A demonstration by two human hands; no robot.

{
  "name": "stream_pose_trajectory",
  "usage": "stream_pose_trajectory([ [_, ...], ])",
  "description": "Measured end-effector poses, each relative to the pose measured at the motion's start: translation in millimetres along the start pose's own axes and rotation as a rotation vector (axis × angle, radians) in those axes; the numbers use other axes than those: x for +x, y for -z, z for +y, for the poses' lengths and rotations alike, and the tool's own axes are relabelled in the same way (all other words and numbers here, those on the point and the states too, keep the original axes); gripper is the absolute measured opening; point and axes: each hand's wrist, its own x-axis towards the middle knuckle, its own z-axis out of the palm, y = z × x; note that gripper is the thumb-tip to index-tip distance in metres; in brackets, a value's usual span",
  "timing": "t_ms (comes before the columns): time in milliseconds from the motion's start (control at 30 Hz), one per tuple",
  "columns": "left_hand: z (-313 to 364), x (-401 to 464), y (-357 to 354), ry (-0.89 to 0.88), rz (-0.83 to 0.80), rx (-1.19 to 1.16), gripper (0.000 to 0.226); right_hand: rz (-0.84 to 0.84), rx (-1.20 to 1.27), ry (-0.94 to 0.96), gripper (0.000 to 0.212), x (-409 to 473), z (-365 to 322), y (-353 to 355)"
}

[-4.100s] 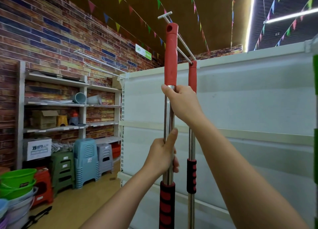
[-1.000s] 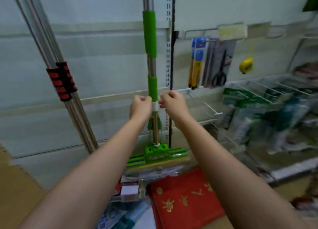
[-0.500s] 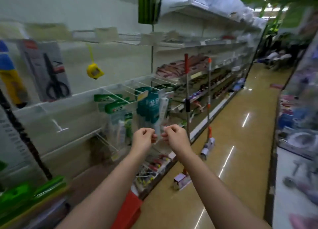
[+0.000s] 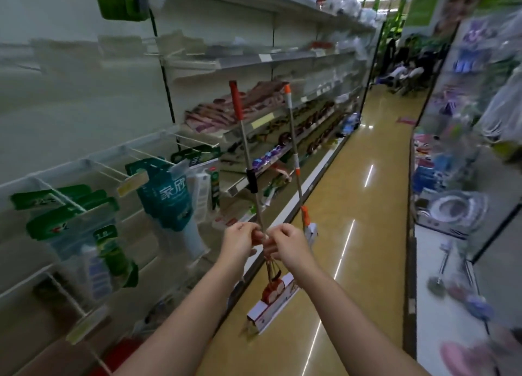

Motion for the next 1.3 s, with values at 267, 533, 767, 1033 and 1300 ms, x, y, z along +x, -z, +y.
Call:
stream_pose_trajectory([
  [267,15,156,-67,0.038,-0.022,-0.031,0.015,-0.024,-0.062,-0.023,0.021,161,-10,43],
  [533,35,271,-90,0.151,0.14,-0.075,0.021,-0.128,-0.103,-0.063,0.02,302,-24,44],
  [767,47,370,-110,0.167,0.351,-0.04,0.019,-0.332,-0.121,-0.02,0.018,421,-30,36],
  [1033,56,454,-130,0.239,0.485,0.074,0.054,-0.527,-0.294,0.142,0.025,541,-54,29],
  [1300,58,503,-120,0.154,0.479,0.205,0.054,-0.59,-0.287,0.163,0.039,587,-60,-20],
])
